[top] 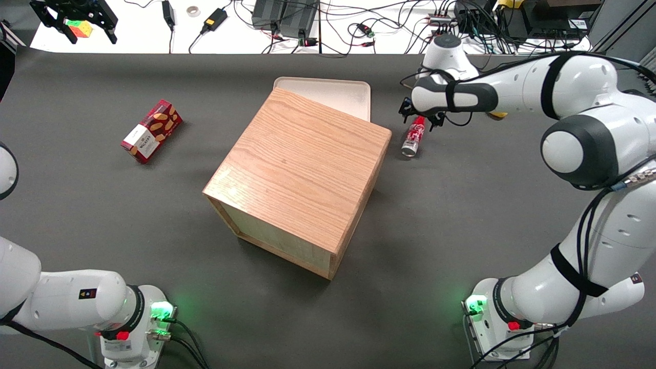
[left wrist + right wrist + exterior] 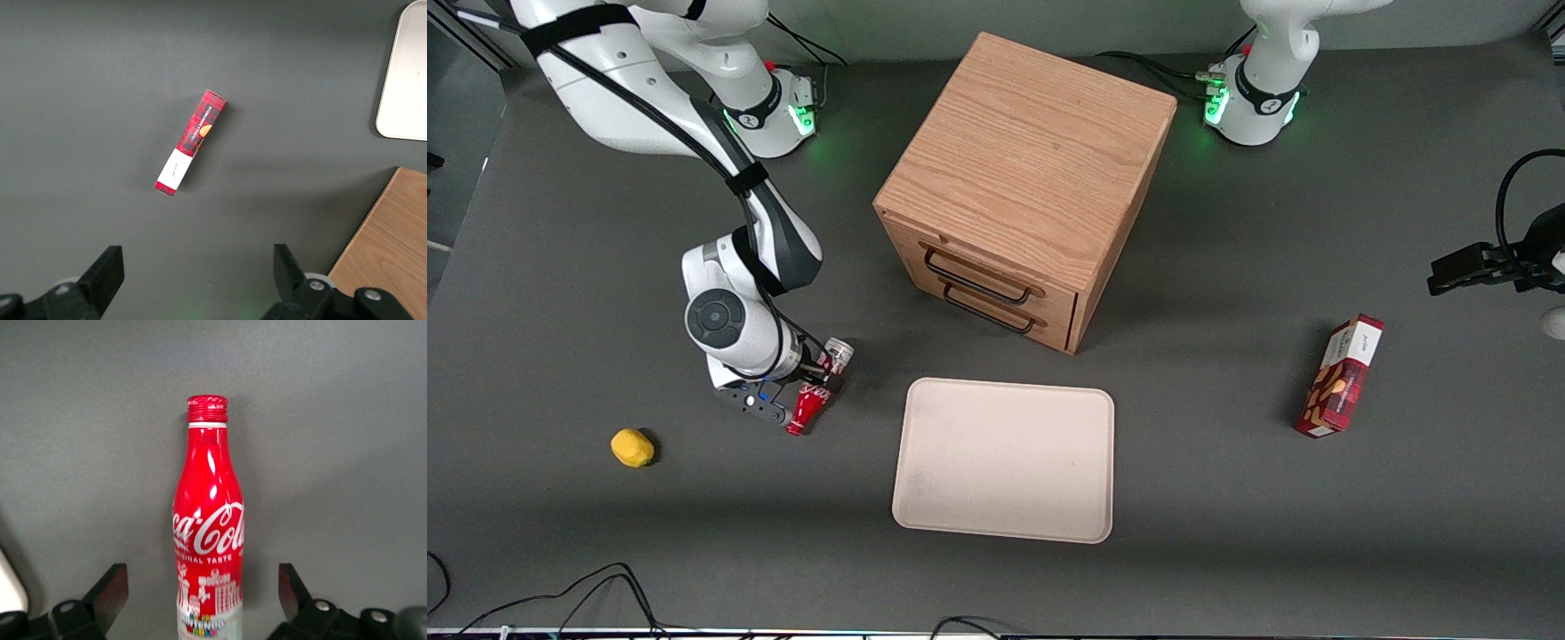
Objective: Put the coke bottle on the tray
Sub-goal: 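Lower the right gripper and close it around the bottle's body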
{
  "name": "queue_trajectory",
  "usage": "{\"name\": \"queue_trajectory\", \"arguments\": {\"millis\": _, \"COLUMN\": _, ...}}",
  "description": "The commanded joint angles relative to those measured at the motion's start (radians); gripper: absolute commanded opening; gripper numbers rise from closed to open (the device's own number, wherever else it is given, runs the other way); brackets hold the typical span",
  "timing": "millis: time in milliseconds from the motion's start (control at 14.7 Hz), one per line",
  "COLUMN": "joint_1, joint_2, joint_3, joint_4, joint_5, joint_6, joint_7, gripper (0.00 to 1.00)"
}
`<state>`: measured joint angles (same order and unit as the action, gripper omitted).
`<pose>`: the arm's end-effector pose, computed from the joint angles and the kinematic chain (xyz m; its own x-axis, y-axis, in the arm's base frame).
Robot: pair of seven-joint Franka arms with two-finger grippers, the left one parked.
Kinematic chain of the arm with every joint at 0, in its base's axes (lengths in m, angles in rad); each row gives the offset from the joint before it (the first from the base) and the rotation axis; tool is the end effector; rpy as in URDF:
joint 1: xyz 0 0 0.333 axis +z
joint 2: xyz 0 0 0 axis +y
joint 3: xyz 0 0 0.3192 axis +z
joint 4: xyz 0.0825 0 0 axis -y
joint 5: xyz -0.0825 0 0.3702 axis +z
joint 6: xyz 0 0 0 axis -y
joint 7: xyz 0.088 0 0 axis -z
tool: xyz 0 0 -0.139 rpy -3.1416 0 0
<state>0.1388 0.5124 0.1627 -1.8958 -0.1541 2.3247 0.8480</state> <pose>0.5896 0.1738 0.2088 0.8977 -0.4396 -0.0309 -0.4367 -0.8967 0.0722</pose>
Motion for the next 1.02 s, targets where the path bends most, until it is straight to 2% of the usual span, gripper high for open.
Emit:
{"name": "queue_trajectory", "arguments": {"millis": 0, "joint_1": 0.002, "joint_2": 0.038, "joint_3": -0.002, "joint_4": 0.004, "joint_5": -0.035, "joint_6": 0.044, "joint_7": 0.037, "gripper": 1.00}}
{"name": "queue_trajectory", "arguments": {"millis": 476, "joint_1": 0.002, "joint_2": 0.089, "joint_3": -0.012, "joint_4": 0.006, "joint_5": -0.065, "joint_6": 0.099, "joint_7": 0.040, "gripper": 1.00}}
{"name": "queue_trajectory", "arguments": {"millis": 884, "joint_1": -0.001, "joint_2": 0.090, "joint_3": -0.012, "joint_4": 0.007, "joint_5": -0.067, "joint_6": 0.100, "joint_7": 0.039, "gripper": 1.00}}
{"name": "queue_trajectory", "arguments": {"millis": 952, "joint_1": -0.001, "joint_2": 0.090, "joint_3": -0.012, "joint_4": 0.007, "joint_5": -0.067, "joint_6": 0.100, "joint_7": 0.040, "gripper": 0.79}}
